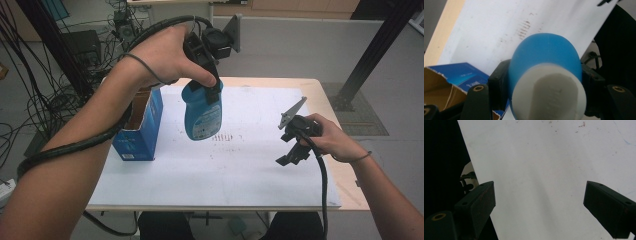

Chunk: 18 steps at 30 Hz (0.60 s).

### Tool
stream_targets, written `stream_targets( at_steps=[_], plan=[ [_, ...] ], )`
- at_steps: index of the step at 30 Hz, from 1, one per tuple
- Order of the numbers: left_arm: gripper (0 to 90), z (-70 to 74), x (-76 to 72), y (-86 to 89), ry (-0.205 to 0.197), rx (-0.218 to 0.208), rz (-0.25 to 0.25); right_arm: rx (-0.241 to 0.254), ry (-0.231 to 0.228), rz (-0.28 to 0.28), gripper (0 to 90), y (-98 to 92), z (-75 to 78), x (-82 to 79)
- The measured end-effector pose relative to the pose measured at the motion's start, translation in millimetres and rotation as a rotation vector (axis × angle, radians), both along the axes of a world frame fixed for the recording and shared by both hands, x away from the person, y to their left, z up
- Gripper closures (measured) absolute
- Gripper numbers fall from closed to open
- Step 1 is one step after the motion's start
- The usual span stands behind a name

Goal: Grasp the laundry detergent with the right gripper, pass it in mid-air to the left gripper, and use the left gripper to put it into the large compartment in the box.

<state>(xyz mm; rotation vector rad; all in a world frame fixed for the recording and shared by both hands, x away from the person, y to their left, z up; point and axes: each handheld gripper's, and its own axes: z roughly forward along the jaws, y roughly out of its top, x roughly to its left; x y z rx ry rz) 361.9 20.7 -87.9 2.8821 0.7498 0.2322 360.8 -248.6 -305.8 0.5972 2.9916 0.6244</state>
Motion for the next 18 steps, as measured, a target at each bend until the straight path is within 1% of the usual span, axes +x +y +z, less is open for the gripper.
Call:
stream_targets(
  at_steps=[1, 2, 3, 4, 5, 8, 9, 10, 11, 15, 16, 17, 18],
  plan=[
    [37.7, 0.9, 1.7, 1.8, 0.005, 0.009, 0.017, 0.003, 0.0, 0.002, 9.7, 0.1, -0.4, 0.0],
    [37.7, 1.8, 3.6, 4.2, -0.002, 0.004, 0.039, 0.003, 0.0, 0.002, 9.7, 0.1, -0.4, 0.0],
    [37.7, 2.5, 4.8, 5.4, -0.003, 0.007, 0.048, 0.007, 0.0, 0.001, 9.6, 0.2, -0.5, -0.1],
    [37.7, 4.2, 9.0, 11.4, -0.015, -0.002, 0.094, 0.008, -0.002, 0.003, 9.7, -0.1, -0.9, 0.3],
    [37.7, 4.2, 9.0, 11.4, -0.015, -0.002, 0.094, 0.008, -0.002, 0.003, 9.7, -0.1, -0.9, 0.3],
    [37.7, 6.5, 14.5, 18.6, -0.021, 0.003, 0.145, 0.006, -0.005, -0.004, 9.6, -0.4, -0.9, 0.0],
    [37.6, 8.0, 19.9, 24.8, -0.024, 0.003, 0.185, 0.007, -0.007, -0.005, 9.6, -0.4, -0.9, 0.0],
    [37.7, 9.0, 22.8, 28.2, -0.029, 0.0, 0.205, 0.006, -0.006, -0.004, 9.6, -0.4, -0.8, -0.1],
    [37.7, 9.0, 22.8, 28.2, -0.029, 0.0, 0.205, 0.006, -0.006, -0.004, 9.6, -0.4, -0.8, -0.1],
    [37.7, 11.6, 34.6, 43.5, -0.04, 0.006, 0.277, 0.01, -0.008, -0.009, 9.6, -0.4, -0.8, -0.2],
    [37.6, 12.7, 39.7, 50.9, -0.041, 0.002, 0.309, 0.014, -0.005, -0.007, 9.5, -0.2, -1.5, 0.0],
    [37.7, 12.7, 39.7, 50.9, -0.041, 0.002, 0.309, 0.014, -0.005, -0.007, 9.5, -0.2, -1.5, 0.0],
    [37.7, 13.4, 43.3, 56.8, -0.041, -0.002, 0.329, 0.013, -0.008, -0.009, 9.5, 0.3, -2.2, 0.3]
  ],
)
